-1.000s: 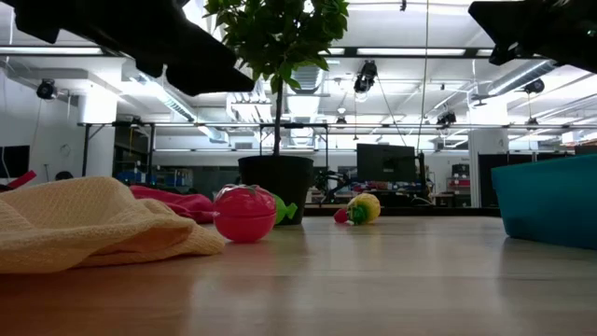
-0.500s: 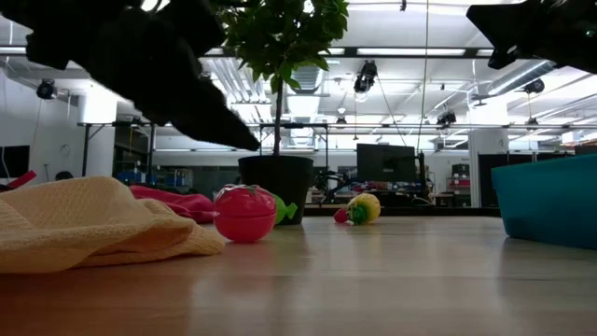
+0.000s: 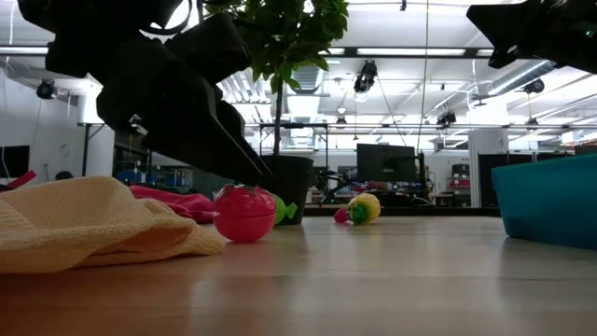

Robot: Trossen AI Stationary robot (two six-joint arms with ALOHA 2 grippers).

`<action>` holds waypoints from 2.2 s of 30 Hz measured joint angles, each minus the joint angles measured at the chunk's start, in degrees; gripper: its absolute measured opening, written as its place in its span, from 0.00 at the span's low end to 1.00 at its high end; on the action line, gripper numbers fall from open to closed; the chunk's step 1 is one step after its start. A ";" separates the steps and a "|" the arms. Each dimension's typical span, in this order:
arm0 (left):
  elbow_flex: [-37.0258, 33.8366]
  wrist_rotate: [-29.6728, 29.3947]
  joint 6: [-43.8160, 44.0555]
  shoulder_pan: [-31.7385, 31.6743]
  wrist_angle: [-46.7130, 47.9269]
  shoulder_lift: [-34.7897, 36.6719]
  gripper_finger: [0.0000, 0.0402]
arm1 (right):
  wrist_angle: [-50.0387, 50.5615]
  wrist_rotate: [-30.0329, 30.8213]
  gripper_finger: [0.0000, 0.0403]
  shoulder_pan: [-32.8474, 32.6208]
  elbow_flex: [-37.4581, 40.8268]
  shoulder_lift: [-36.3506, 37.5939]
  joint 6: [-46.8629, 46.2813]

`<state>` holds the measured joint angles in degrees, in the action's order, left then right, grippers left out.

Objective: Pick and placing Produce into tupperware
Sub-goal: Put the tomato into the bin

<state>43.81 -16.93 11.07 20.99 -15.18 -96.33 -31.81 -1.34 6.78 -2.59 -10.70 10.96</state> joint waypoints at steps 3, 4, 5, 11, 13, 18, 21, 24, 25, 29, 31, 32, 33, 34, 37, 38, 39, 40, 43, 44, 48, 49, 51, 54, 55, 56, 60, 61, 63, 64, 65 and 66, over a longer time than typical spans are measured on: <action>-0.01 0.03 -0.56 -0.19 0.14 1.23 0.83 | 0.00 0.00 0.02 0.00 0.00 0.00 -0.02; -0.02 0.06 -1.03 -0.28 0.17 2.11 0.83 | -0.02 0.00 0.02 -0.02 0.00 0.00 -0.02; -0.02 0.02 -1.09 -0.33 -0.03 2.92 0.83 | 0.00 0.00 0.02 -0.01 0.00 0.00 -0.01; -0.01 -0.08 -1.02 -0.47 0.77 6.60 0.83 | -0.02 -0.02 0.02 -0.02 0.00 0.00 0.02; 0.00 -0.22 -1.02 -0.73 1.33 7.65 0.83 | -0.03 -0.02 0.02 -0.02 0.00 0.00 0.03; 0.55 -0.42 -1.42 -1.44 3.23 9.22 0.83 | -0.13 0.00 0.02 -0.02 0.00 0.04 0.22; 0.76 0.43 -1.29 -1.51 5.42 9.25 0.83 | -0.20 -0.02 0.02 -0.01 0.00 0.04 0.32; 0.74 1.38 -0.48 -1.82 6.32 8.98 0.86 | -0.21 0.00 0.02 0.01 0.00 0.04 0.66; 0.84 1.22 -0.56 -1.95 6.55 8.80 0.88 | -0.24 0.02 0.02 0.01 0.00 0.04 0.66; 1.95 1.69 -0.68 -2.21 8.51 8.02 0.97 | -0.20 0.02 0.02 0.01 0.00 0.04 0.86; 2.47 1.93 -1.20 -2.18 9.91 8.00 0.98 | -0.20 0.02 0.02 -0.01 0.00 0.04 0.86; 2.73 2.06 -1.18 -2.16 10.37 7.99 0.98 | -0.14 0.02 0.02 0.01 0.00 0.07 0.86; 2.82 2.41 -0.90 -2.16 10.47 7.98 0.97 | -0.11 0.01 0.02 0.01 0.00 0.05 0.84; 2.91 2.51 -0.87 -2.19 10.71 7.98 0.96 | -0.13 0.00 0.02 -0.02 0.00 0.03 0.84; 3.08 2.49 -0.40 -2.16 10.67 7.98 0.94 | -0.07 0.02 0.02 0.01 0.00 0.02 0.86; 3.08 2.49 0.58 -2.16 10.67 7.98 0.93 | -0.07 0.02 0.02 0.01 0.00 0.02 0.85; 3.01 2.49 1.30 -2.16 10.61 7.98 0.93 | -0.07 0.01 0.02 0.01 0.00 0.02 0.82; 2.78 2.49 1.94 -2.16 10.61 7.98 0.93 | -0.07 0.00 0.02 -0.01 0.00 0.02 0.81; 2.30 2.46 2.16 -2.16 11.40 7.98 0.93 | -0.02 0.00 0.02 -0.02 0.00 0.02 0.73; 2.22 2.36 2.14 -2.16 11.50 7.98 0.93 | -0.02 0.00 0.02 0.00 0.00 0.02 0.68; 2.08 1.49 1.95 -2.16 12.36 7.44 0.93 | -0.02 0.00 0.02 0.01 0.00 0.02 0.66; 2.08 1.50 1.88 -2.16 13.32 7.32 0.93 | 0.01 0.00 0.02 0.00 0.00 0.02 0.66; 2.10 1.62 1.90 -2.16 13.28 7.25 0.93 | 0.01 0.02 0.02 -0.01 0.00 0.02 0.73; 2.20 1.69 1.99 -2.14 13.32 6.34 0.93 | 0.04 0.02 0.02 0.01 0.00 0.04 0.92; 2.09 1.95 2.10 -2.12 13.76 6.30 0.93 | 0.02 0.02 0.02 -0.02 0.00 0.00 1.05; 2.11 2.00 2.13 -2.12 13.23 5.88 0.93 | 0.04 0.02 0.02 0.01 0.00 -0.02 1.05; 2.45 2.10 2.12 -1.99 13.68 3.82 0.93 | 0.01 0.04 0.02 -0.02 0.00 -0.21 1.10; 3.22 2.03 2.04 -1.99 13.28 2.82 0.93 | 0.15 0.04 0.02 0.00 0.00 -0.26 1.08; 3.68 2.22 1.29 -1.99 13.01 1.68 0.93 | 0.17 0.02 0.02 -0.02 0.02 -0.42 1.23; 3.97 2.14 0.56 -1.99 13.66 1.06 0.93 | 0.00 0.09 0.02 0.00 0.00 -0.61 1.34; 4.53 2.13 0.30 -1.99 13.37 0.29 0.93 | 0.29 0.17 0.02 0.01 0.00 -0.61 1.36; 4.88 2.25 0.14 -1.99 13.00 -0.33 0.93 | 0.44 0.28 0.02 0.01 0.04 -0.67 1.48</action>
<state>48.69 -14.68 11.21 19.00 -2.18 -96.66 -31.37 -1.06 6.79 -2.55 -11.37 12.43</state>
